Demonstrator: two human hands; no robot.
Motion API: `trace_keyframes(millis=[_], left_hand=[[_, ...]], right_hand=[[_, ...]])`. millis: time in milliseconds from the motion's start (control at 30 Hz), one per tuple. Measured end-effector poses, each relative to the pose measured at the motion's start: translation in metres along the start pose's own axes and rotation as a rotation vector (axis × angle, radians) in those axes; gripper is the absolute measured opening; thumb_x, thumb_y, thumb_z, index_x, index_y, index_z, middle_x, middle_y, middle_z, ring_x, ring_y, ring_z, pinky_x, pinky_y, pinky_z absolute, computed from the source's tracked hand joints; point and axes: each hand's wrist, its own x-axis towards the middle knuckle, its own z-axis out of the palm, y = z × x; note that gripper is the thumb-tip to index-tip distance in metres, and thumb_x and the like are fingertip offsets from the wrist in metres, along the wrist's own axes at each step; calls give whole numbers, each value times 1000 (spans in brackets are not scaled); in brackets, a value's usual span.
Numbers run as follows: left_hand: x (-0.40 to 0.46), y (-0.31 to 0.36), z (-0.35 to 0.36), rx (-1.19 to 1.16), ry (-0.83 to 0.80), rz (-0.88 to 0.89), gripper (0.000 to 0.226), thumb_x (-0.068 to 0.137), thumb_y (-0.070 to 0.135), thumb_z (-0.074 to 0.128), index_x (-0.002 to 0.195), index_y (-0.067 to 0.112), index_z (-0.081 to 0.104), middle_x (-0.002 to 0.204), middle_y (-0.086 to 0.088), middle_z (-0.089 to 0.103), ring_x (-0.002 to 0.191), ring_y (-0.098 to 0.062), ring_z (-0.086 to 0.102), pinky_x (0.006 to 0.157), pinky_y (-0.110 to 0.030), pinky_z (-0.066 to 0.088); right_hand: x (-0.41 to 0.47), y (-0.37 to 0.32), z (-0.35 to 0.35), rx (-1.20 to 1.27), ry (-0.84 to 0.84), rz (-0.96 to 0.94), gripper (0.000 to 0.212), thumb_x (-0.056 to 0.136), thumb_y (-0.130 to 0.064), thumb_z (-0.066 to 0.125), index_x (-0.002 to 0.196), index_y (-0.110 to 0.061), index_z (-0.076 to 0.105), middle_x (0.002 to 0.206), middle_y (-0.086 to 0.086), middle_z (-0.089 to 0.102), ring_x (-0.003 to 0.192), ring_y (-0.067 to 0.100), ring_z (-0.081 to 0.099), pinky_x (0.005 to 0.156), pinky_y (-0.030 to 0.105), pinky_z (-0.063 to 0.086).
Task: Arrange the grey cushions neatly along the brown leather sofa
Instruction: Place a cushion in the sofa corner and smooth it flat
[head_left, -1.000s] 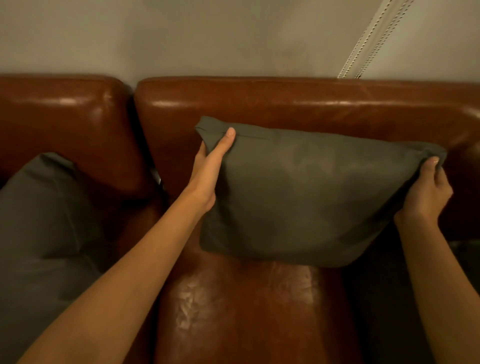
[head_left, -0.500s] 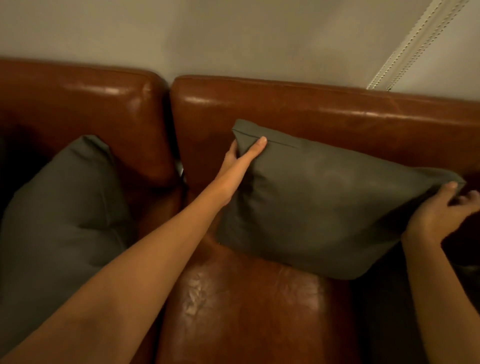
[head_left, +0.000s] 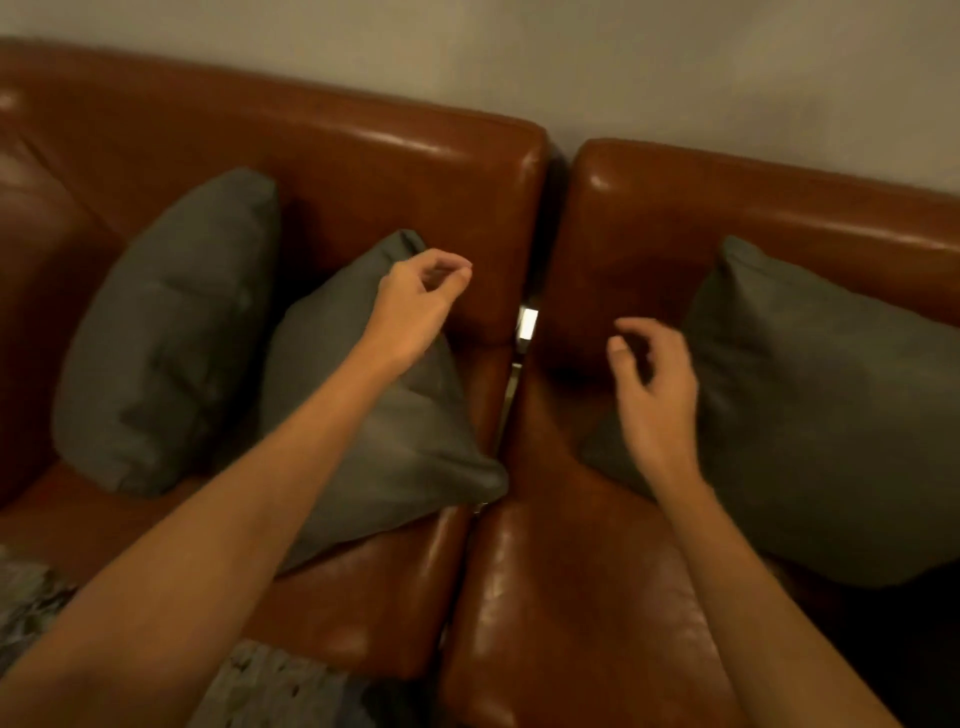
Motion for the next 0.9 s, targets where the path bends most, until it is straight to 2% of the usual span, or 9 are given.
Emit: trace_keyframes(millis=[133, 233, 367, 467, 567, 667, 733, 800, 900], left_hand=[[20, -43, -50, 70, 36, -89, 11, 95, 20, 60, 100, 17, 69, 97, -1, 68, 93, -10, 62, 83, -24, 46], [38, -67, -70, 180, 1, -171, 17, 94, 18, 59, 107, 11, 68, 98, -3, 64, 96, -15, 60, 83, -24, 44], [68, -87, -76, 382, -114, -169, 28, 94, 27, 60, 119, 14, 61, 126, -9, 56, 120, -27, 50, 103, -39, 42], [87, -87, -70, 556, -163, -142, 36, 95, 38, 58, 124, 19, 52, 135, -8, 42, 128, -29, 38, 106, -46, 35], [107, -88, -65, 631, -164, -112, 54, 92, 47, 58, 133, 15, 41, 142, -10, 36, 133, -32, 32, 108, -50, 30], [125, -97, -63, 612, -245, -201, 85, 87, 62, 57, 150, 16, 22, 156, -12, 21, 143, -34, 21, 113, -54, 22], [135, -107, -63, 535, -343, -284, 97, 83, 69, 56, 154, 16, 15, 159, -11, 19, 144, -34, 23, 115, -54, 22], [141, -114, -65, 457, -360, -299, 95, 79, 70, 59, 150, 15, 26, 152, -9, 36, 137, -33, 37, 112, -53, 31], [142, -121, -69, 412, -275, -243, 79, 80, 63, 63, 140, 16, 42, 136, -8, 54, 124, -32, 51, 106, -49, 40]], right_hand=[[-44, -17, 85, 105, -264, 323, 19, 95, -33, 61, 111, -24, 64, 115, -3, 64, 111, 11, 57, 101, 34, 45], [-73, -27, 122, 150, -374, 608, 36, 91, -46, 62, 118, -22, 63, 120, -1, 64, 115, 16, 57, 92, 26, 43], [-88, -26, 137, -13, -294, 706, 59, 78, -70, 61, 121, -30, 60, 127, -1, 63, 120, 21, 56, 104, 42, 44], [-93, -29, 135, -46, -198, 810, 79, 63, -88, 54, 119, -33, 60, 126, -2, 63, 120, 23, 56, 105, 44, 43], [-109, -30, 141, 90, 3, 919, 66, 77, -72, 62, 121, -22, 62, 123, 3, 63, 114, 22, 58, 89, 32, 44], [-124, -32, 151, 387, 239, 1139, 54, 82, -58, 68, 116, -17, 60, 116, 5, 64, 104, 23, 63, 74, 32, 52], [-122, -37, 157, 533, 353, 1219, 49, 85, -47, 71, 117, -11, 60, 113, 8, 65, 102, 25, 65, 74, 34, 55], [-112, -40, 164, 581, 449, 1234, 43, 87, -36, 72, 116, -6, 62, 111, 10, 67, 99, 25, 65, 73, 32, 55], [-93, -44, 174, 554, 550, 1204, 23, 89, -20, 71, 108, -8, 66, 113, 12, 67, 97, 22, 63, 67, 26, 50]])
